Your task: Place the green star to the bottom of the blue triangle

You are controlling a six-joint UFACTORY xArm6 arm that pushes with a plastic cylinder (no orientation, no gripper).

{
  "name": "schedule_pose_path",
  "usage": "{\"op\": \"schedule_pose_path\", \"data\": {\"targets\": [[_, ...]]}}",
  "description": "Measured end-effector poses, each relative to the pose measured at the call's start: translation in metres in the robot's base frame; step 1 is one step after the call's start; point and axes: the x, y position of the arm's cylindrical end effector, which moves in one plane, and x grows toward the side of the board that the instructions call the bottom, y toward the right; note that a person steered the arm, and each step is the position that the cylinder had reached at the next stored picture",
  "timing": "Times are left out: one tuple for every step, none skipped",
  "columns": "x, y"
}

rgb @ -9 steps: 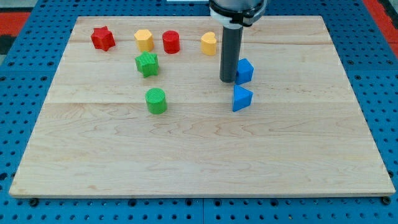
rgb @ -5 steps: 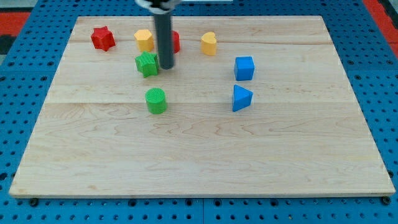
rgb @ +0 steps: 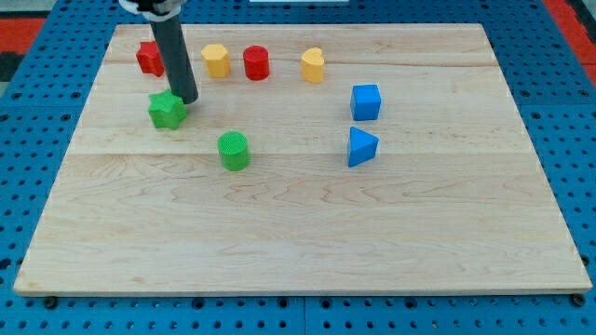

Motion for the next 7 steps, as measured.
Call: {"op": "schedule_pose_path", "data": {"targets": [[0.009,-0.045],[0.0,-0.082],[0.031,-0.074],[0.048,-0.035],[0.08,-0.033],[0.119,-0.061],[0.156,-0.048]]}}
